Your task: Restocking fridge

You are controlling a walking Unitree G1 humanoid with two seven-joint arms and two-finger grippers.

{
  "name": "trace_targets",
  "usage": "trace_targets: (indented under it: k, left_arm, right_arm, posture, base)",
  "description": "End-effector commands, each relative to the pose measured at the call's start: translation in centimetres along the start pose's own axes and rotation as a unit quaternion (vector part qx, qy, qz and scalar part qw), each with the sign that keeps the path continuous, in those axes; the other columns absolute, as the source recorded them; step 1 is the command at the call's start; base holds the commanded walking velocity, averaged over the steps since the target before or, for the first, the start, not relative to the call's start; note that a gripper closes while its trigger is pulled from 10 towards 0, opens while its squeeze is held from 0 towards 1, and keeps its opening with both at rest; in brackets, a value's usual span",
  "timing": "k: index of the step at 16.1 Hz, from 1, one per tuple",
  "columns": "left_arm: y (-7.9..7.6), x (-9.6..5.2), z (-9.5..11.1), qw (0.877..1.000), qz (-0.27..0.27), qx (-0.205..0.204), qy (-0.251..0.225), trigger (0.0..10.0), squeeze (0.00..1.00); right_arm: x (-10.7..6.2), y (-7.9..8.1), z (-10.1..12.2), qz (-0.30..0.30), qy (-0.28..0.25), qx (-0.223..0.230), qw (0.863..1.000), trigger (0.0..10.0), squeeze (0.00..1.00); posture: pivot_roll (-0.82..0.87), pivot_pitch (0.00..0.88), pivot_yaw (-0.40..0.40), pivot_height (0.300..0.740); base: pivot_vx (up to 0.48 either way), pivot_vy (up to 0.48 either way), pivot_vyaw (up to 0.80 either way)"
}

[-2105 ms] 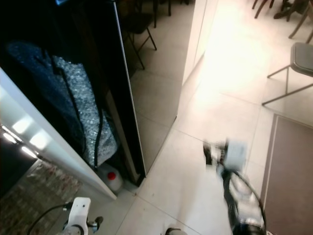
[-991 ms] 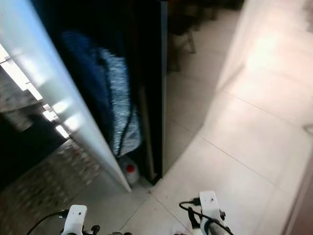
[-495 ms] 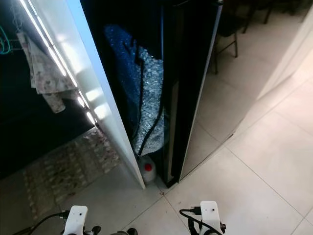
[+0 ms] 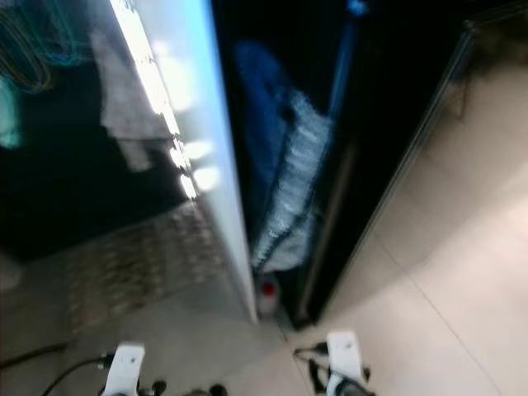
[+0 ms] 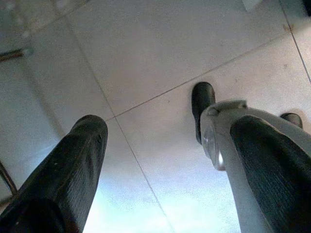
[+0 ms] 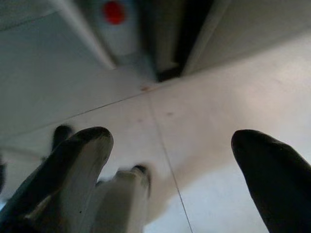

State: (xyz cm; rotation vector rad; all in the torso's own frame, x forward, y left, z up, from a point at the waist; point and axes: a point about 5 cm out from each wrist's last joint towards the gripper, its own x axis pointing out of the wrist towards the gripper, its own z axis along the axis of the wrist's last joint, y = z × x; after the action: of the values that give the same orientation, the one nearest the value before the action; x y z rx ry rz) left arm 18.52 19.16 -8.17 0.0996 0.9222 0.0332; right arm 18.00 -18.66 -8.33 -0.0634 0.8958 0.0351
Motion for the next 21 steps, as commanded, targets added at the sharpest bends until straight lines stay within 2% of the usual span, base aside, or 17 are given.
trace_targets:
  k: [1, 5, 12, 16, 21]
  left_arm:
    - [-0.1, -0.2, -1.1, 1.000, -0.001, 0.001, 0.019, 10.0, 0.00]
    - [-0.5, -0.1, -0.9, 1.000, -0.003, -0.001, 0.017, 10.0, 0.00]
    - [-1.0, -0.1, -0.8, 1.000, -0.007, -0.001, 0.014, 10.0, 0.00]
    - [-1.3, -0.1, -0.7, 1.000, -0.009, -0.001, 0.011, 10.0, 0.00]
    - [-1.5, -0.1, -0.6, 1.000, -0.011, -0.002, 0.008, 10.0, 0.00]
  right_arm:
    - [-0.2, -0.3, -0.9, -0.003, 0.017, 0.001, 1.000, 10.0, 0.00]
    - [-0.3, -0.3, -1.3, -0.002, 0.022, -0.001, 1.000, 10.0, 0.00]
    - [-0.2, 1.0, -1.2, 0.011, 0.024, -0.009, 1.000, 10.0, 0.00]
    - [0.1, 2.4, -0.7, 0.020, 0.021, -0.014, 0.999, 10.0, 0.00]
    - [0.0, 1.4, -0.9, 0.019, 0.020, -0.020, 0.999, 10.0, 0.00]
  posture:
    - [-0.07, 0.173, 0.037, 0.740]
    - [-0.06, 0.178, 0.034, 0.740]
    - [-0.06, 0.188, 0.036, 0.740]
    - [-0.06, 0.191, 0.031, 0.740]
    - [-0.06, 0.193, 0.026, 0.740]
  base:
    - [0.000, 0.000, 0.80]
    - [0.000, 0.000, 0.80]
    - [0.000, 0.000, 0.80]
    - [0.000, 0.000, 0.80]
    - [0.000, 0.000, 0.80]
